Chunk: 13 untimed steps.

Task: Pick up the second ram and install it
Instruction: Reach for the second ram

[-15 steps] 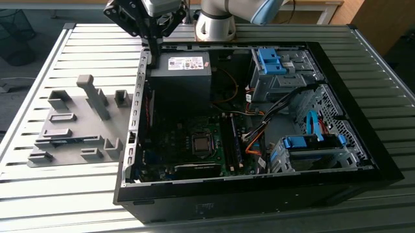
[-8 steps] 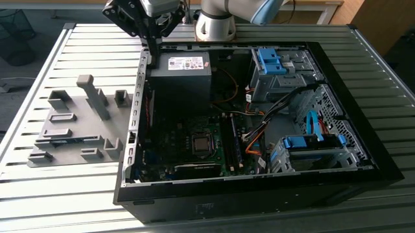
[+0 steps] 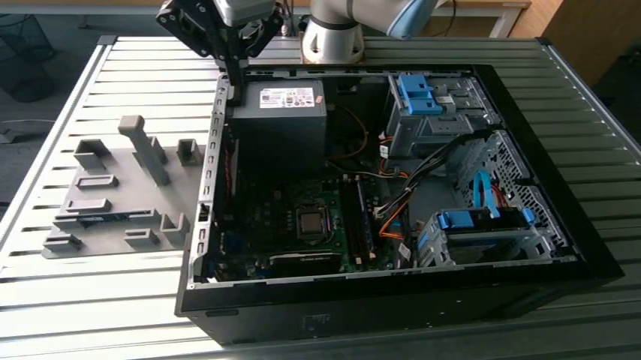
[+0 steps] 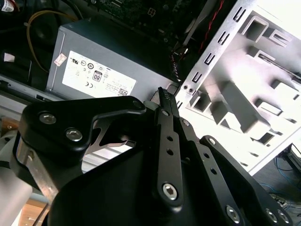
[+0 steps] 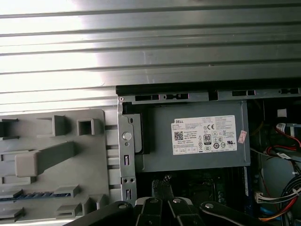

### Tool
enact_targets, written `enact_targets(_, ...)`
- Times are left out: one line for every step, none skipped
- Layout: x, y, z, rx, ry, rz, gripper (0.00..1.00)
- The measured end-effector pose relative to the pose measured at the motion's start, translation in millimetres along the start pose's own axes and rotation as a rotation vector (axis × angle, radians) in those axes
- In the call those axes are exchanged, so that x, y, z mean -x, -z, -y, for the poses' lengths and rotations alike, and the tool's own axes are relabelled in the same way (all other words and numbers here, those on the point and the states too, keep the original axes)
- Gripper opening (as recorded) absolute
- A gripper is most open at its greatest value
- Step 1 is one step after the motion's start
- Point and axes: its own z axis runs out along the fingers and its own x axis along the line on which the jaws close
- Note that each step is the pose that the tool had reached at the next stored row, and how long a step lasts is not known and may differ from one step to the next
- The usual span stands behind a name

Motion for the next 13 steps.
enact_targets(-0.2, 0.0, 0.0, 0.0, 0.0, 0.0, 0.11)
enact_targets(-0.4, 0.0, 0.0, 0.0, 0.0, 0.0, 0.11)
enact_targets(-0.6, -0.1, 0.1, 0.0, 0.0, 0.0, 0.11)
enact_targets(-0.7, -0.1, 0.1, 0.0, 0.0, 0.0, 0.11)
enact_targets(-0.9, -0.1, 0.1, 0.0, 0.0, 0.0, 0.11)
enact_targets(-1.1, -0.1, 0.1, 0.0, 0.0, 0.0, 0.11)
enact_targets(-1.3, -0.1, 0.1, 0.0, 0.0, 0.0, 0.11)
enact_targets(-1.5, -0.2, 0.1, 0.0, 0.0, 0.0001, 0.11)
enact_targets(-1.7, -0.2, 0.1, 0.0, 0.0, 0.0001, 0.11)
enact_targets(-1.9, -0.2, 0.2, 0.0, 0.0, 0.0, 0.11)
enact_targets(-2.1, -0.2, 0.2, 0.0, 0.0, 0.0, 0.11)
enact_targets(-2.3, -0.2, 0.2, 0.0, 0.0, 0.0001, 0.11)
enact_targets(-2.5, -0.2, 0.2, 0.0, 0.0, 0.0, 0.11)
